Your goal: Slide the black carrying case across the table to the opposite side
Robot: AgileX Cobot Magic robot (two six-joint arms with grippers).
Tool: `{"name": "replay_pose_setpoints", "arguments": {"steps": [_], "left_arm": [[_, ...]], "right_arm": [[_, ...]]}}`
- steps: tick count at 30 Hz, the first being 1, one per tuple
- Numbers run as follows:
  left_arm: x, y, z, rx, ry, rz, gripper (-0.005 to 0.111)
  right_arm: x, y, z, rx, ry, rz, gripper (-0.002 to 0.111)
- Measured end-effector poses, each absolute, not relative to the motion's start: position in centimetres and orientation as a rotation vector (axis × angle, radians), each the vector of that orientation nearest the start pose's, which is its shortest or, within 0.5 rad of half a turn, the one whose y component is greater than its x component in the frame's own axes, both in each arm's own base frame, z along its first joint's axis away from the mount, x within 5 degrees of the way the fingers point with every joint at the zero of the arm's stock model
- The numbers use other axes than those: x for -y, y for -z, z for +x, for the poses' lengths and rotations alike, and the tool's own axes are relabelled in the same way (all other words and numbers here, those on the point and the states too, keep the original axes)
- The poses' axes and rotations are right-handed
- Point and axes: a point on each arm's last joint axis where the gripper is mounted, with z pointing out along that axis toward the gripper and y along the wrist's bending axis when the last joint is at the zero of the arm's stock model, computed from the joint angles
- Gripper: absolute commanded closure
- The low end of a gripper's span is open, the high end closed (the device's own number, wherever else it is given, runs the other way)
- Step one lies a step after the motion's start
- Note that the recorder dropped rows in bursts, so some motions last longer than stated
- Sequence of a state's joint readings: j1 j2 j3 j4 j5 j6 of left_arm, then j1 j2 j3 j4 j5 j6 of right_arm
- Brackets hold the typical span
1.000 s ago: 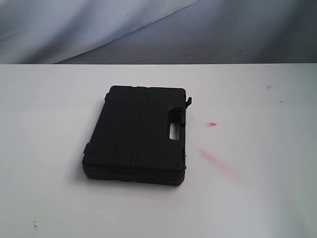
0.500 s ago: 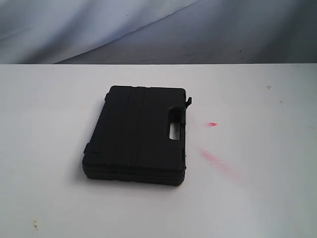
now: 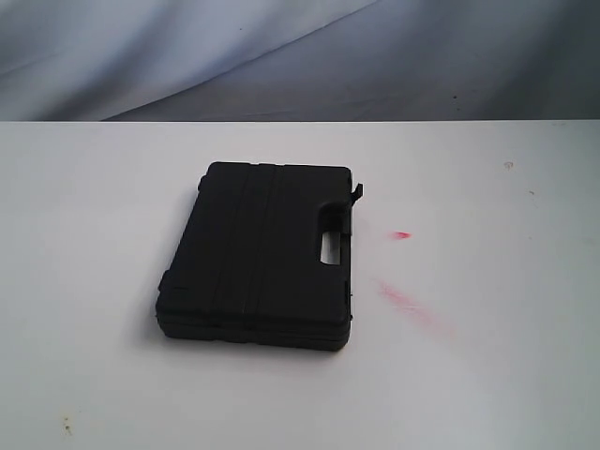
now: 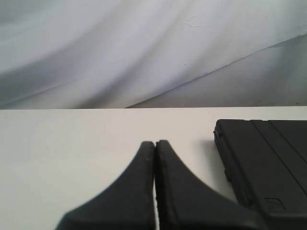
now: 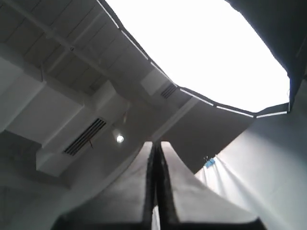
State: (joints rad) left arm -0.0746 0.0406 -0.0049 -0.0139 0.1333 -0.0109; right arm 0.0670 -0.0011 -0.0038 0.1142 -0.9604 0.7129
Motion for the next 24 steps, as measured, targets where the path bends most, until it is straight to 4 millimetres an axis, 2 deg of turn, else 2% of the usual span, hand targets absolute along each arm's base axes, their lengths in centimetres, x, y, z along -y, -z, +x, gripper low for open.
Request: {"name": "replay_pose_setpoints", "arguments": {"steps": [3, 7, 13, 17, 21, 24], "left_arm": [[0.5, -20.0, 5.9, -1.653, 0.077, 0.043, 0.107], [0.5, -20.0, 5.9, -1.653, 0.077, 0.043, 0.107], [0.5, -20.0, 5.9, -1.653, 0.077, 0.043, 0.107], [0.5, -20.0, 5.9, -1.653, 0.077, 0.043, 0.107], [0.5, -20.0, 5.9, -1.653, 0.077, 0.043, 0.107], [0.5, -20.0, 5.9, -1.653, 0.077, 0.043, 0.107]], "right_arm": [[-0.2, -28.0, 1.9, -0.613, -0.718, 0.187, 0.108], [-1.4, -27.3, 3.3, -0.922, -0.549, 0.059, 0.108], [-1.0, -31.2, 2.7, -1.058, -0.381, 0.044, 0.108], [-0.6, -33.9, 3.2, -1.130, -0.315, 0.071, 0.108], [-0.3, -35.8, 5.1, -1.255, -0.241, 0.101, 0.108], [-0.3, -37.2, 6.6, -1.310, -0.177, 0.059, 0.108]]}}
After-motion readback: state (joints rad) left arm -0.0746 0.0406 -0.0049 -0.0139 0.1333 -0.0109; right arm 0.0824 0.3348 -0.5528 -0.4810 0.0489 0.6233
